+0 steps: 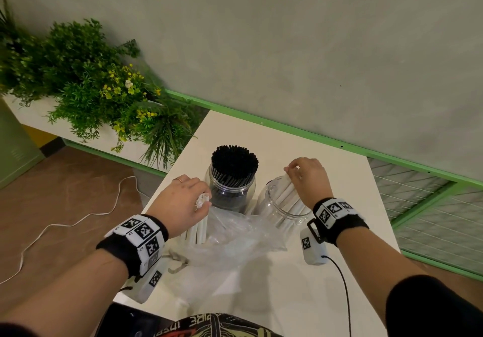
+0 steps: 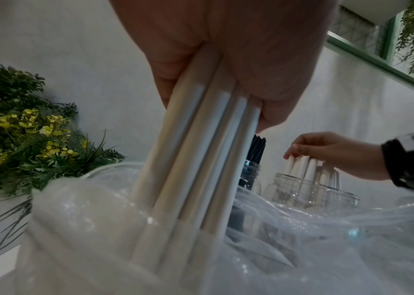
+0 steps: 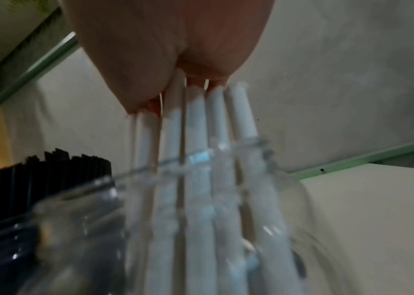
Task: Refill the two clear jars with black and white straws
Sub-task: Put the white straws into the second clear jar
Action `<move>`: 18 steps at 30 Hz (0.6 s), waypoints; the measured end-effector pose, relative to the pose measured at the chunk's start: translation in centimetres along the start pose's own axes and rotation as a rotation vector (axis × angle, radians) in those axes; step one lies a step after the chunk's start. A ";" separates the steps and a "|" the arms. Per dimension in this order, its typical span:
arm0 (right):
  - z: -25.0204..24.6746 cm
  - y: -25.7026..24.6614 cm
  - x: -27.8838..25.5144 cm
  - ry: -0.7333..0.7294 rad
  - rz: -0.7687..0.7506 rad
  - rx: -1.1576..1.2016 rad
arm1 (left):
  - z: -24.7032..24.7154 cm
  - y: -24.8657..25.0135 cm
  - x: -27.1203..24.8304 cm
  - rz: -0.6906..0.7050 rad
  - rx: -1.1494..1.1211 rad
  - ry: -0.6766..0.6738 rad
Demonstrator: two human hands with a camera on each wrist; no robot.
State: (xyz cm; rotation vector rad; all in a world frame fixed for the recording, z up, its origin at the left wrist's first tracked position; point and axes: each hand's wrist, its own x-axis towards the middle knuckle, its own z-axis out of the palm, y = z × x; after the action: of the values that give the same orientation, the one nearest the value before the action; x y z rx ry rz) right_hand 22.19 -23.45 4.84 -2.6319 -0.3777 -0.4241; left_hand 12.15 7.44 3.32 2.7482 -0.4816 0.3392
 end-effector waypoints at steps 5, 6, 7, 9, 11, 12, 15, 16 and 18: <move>-0.2 2.1 -2.8 0.019 -0.093 0.053 | 0.0 -0.1 -0.1 0.011 -0.008 0.012; -0.4 2.6 -3.1 0.012 -0.083 0.070 | 0.1 -0.1 -0.1 0.010 -0.008 0.013; -0.5 2.9 -3.3 -0.015 -0.066 0.093 | 0.1 -0.2 -0.1 0.011 -0.007 0.013; -0.5 3.2 -3.3 -0.105 -0.025 0.150 | 0.2 -0.1 0.0 0.017 -0.008 0.011; -0.1 3.0 -2.9 -0.141 -0.004 0.173 | 0.1 0.0 0.0 0.019 -0.013 0.007; 0.1 2.7 -2.4 -0.127 -0.008 0.162 | 0.1 0.0 0.0 0.018 -0.015 0.008; 1.1 1.7 -1.1 -0.081 -0.040 0.080 | 0.1 0.0 0.0 0.018 -0.020 0.007; 1.6 1.5 -1.0 -0.056 -0.058 0.051 | 0.1 0.0 0.0 0.018 -0.021 0.006; 2.5 1.2 -1.1 0.035 -0.097 0.024 | 0.0 0.0 0.0 0.015 -0.021 0.004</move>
State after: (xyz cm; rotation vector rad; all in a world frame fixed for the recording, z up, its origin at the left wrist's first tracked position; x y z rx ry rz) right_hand 22.18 -23.57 1.87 -2.5870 -0.4980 -0.4928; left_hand 12.13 7.41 3.28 2.7246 -0.5015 0.3416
